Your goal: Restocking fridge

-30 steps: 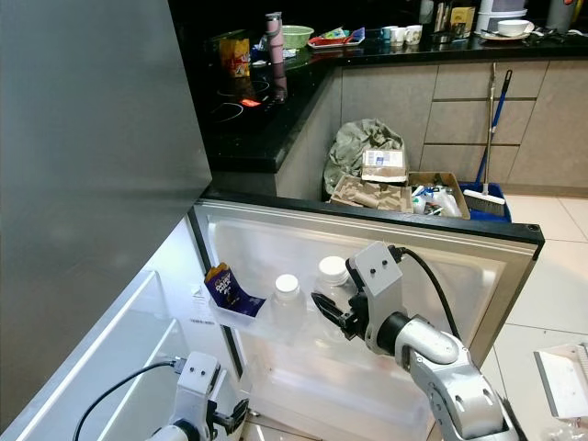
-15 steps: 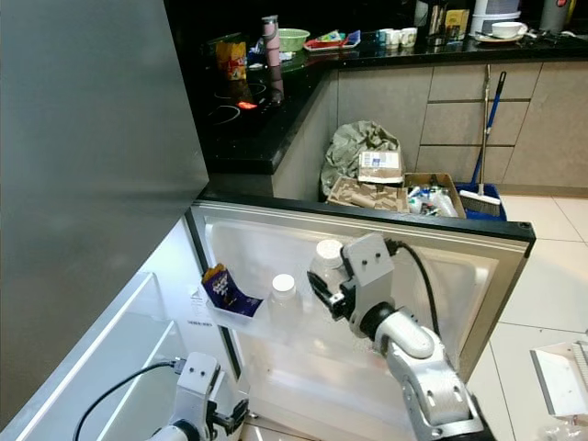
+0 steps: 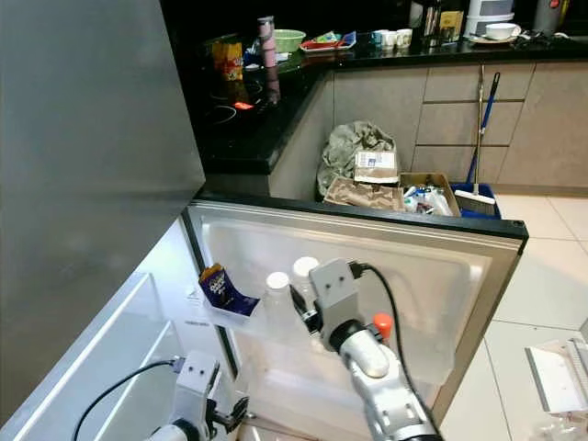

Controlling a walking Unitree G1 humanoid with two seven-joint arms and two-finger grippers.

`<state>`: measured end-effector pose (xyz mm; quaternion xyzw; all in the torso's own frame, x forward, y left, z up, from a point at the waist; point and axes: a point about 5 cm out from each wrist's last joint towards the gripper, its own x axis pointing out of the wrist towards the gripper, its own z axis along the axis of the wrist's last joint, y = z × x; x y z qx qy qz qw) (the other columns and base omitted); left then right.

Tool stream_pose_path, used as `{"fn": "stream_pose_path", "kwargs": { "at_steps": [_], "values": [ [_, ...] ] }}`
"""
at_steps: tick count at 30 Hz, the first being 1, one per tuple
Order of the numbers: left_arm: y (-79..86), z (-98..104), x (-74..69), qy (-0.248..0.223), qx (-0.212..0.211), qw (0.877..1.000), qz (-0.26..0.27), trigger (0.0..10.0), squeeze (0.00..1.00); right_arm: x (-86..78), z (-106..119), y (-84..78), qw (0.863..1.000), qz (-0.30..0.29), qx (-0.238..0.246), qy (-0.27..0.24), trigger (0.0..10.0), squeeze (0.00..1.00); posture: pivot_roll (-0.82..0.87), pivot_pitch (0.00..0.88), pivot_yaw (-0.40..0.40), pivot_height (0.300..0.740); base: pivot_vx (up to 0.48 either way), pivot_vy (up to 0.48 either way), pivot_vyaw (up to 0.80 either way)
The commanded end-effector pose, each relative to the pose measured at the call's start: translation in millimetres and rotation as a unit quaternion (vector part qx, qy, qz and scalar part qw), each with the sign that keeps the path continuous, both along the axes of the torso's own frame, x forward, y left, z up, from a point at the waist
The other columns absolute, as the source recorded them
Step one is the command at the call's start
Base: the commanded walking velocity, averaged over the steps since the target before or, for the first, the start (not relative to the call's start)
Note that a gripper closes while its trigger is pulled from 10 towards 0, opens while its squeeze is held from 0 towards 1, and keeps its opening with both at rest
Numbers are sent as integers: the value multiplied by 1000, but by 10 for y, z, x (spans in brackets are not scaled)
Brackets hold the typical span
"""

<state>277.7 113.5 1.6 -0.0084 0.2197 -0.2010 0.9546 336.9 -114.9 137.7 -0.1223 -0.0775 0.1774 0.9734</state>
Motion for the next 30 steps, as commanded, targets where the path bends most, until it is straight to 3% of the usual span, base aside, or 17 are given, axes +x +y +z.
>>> {"fn": "stream_pose_path", "kwargs": {
  "at_steps": [1, 9, 30],
  "values": [
    [70, -65, -67, 14, 8, 1000, 5, 10000, 0, 11, 8, 69, 1000, -3, -11, -25, 10000, 0, -99, 119, 80, 740, 0, 0, 0],
    [104, -58, -69, 12, 8, 1000, 16, 10000, 0, 61, -74, 156, 998, -37, -27, -42, 10000, 0, -83, 122, 62, 740, 0, 0, 0],
    [186, -25, -56, 10, 14, 999, 29, 10000, 0, 92, -427, 197, 998, -45, -25, 45, 10000, 0, -51, 141, 60, 740, 0, 0, 0]
  ]
}}
